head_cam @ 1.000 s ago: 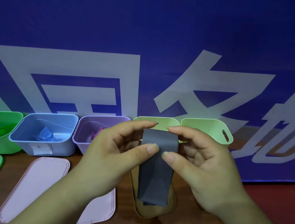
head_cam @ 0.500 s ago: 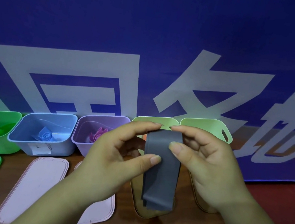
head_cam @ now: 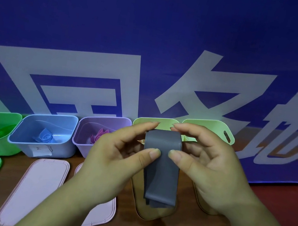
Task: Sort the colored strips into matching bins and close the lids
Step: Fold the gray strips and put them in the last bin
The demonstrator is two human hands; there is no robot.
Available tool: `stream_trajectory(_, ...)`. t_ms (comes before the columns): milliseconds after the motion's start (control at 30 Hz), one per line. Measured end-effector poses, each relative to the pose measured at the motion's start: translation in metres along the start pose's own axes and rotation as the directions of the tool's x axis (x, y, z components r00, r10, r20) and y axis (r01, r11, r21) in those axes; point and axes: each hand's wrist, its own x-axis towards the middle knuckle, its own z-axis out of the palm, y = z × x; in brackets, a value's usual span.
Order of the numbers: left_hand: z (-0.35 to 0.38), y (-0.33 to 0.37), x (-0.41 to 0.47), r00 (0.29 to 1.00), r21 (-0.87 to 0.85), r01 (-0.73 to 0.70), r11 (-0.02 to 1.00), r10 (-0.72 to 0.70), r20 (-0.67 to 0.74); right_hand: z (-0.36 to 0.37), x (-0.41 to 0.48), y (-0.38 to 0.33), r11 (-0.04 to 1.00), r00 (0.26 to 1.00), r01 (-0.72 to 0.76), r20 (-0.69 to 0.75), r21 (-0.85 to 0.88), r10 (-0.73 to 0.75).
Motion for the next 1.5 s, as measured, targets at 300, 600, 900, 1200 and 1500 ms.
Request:
stream_trajectory(300, 0.004, 0.004, 0.001, 1.000, -0.029, 0.019, 0.999, -0.020, -0.009, -0.001, -0.002, -0.004, 0.996, 0.998, 0.060, 0.012, -0.063, -0.059)
stream_trajectory(600, 0.003, 0.004, 0.001, 1.000, 0.004, 0.015, 1.000, -0.015, 0.014, -0.001, -0.003, -0.002, 0.995, 0.997, 0.071, -0.027, -0.063, -0.073)
stream_trajectory(900, 0.001, 0.000, 0.001, 0.994, 0.098, -0.068, 0.993, 0.059, 0.087, -0.002, -0.003, 0.001, 0.998, 0.998, 0.025, -0.053, 0.050, -0.022)
stream_trajectory(1200, -0.001, -0.006, 0.002, 0.996, 0.131, -0.082, 0.988, 0.076, 0.050, -0.004, 0.001, 0.003, 0.993, 0.997, -0.062, -0.043, 0.101, 0.067)
stream_trajectory(1500, 0.001, -0.006, 0.001, 1.000, -0.006, 0.011, 1.000, -0.011, 0.010, -0.006, -0.001, -0.001, 0.996, 0.998, -0.069, 0.013, 0.063, 0.068)
